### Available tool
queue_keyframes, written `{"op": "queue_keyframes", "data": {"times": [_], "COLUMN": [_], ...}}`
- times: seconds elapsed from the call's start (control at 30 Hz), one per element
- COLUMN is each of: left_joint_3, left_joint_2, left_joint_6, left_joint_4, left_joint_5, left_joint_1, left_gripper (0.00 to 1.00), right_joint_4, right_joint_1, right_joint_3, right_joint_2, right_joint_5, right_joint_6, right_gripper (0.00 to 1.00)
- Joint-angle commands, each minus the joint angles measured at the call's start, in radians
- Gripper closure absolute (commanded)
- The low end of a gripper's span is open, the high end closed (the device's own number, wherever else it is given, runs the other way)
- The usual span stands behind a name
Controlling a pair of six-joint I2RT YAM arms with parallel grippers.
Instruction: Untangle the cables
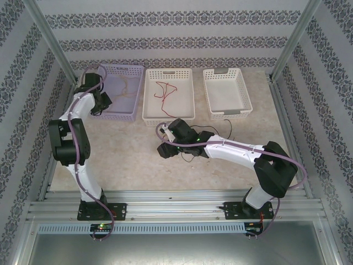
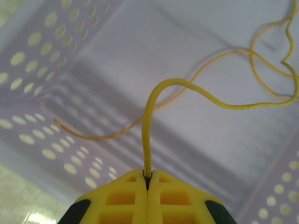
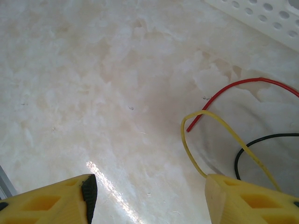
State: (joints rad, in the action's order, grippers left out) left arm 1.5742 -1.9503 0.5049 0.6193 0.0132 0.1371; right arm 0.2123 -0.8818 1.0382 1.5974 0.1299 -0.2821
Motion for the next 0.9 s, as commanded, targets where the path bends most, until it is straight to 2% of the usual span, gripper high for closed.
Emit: {"op": "queue_keyframes", "data": {"times": [0.0, 0.2, 0.37, 0.43, 0.67, 0.87], "left_joint_3": [0.054, 0.066, 0.052, 0.05, 0.046, 0.063], "left_joint_2": [-0.056, -0.128, -0.117, -0.101, -0.027, 0.049], "left_joint_6": [-0.02, -0.021, -0.02, -0.022, -0.045, -0.066], "left_joint_4": [0.069, 0.069, 0.059, 0.063, 0.072, 0.091], "left_joint_5": [-0.059, -0.073, -0.059, -0.055, -0.05, -0.033], "left_joint_1": [-0.008, -0.008, -0.012, -0.014, -0.025, -0.033], "left_gripper": [1.0, 1.0, 0.98, 0.9, 0.49, 0.26], "right_joint_4": [-0.013, -0.007, -0.006, -0.006, -0.005, 0.027], "right_joint_1": [-0.012, -0.014, -0.013, -0.014, -0.013, -0.014], "right_joint_3": [-0.012, -0.012, -0.007, -0.006, -0.002, 0.015], "right_joint_2": [-0.027, -0.025, -0.019, -0.017, -0.016, -0.012], "right_joint_5": [0.022, 0.017, 0.019, 0.019, 0.014, -0.011], "right_joint_6": [-0.009, -0.003, -0.003, -0.004, -0.006, -0.009], "right_gripper": [0.37, 0.37, 0.37, 0.37, 0.37, 0.36]}}
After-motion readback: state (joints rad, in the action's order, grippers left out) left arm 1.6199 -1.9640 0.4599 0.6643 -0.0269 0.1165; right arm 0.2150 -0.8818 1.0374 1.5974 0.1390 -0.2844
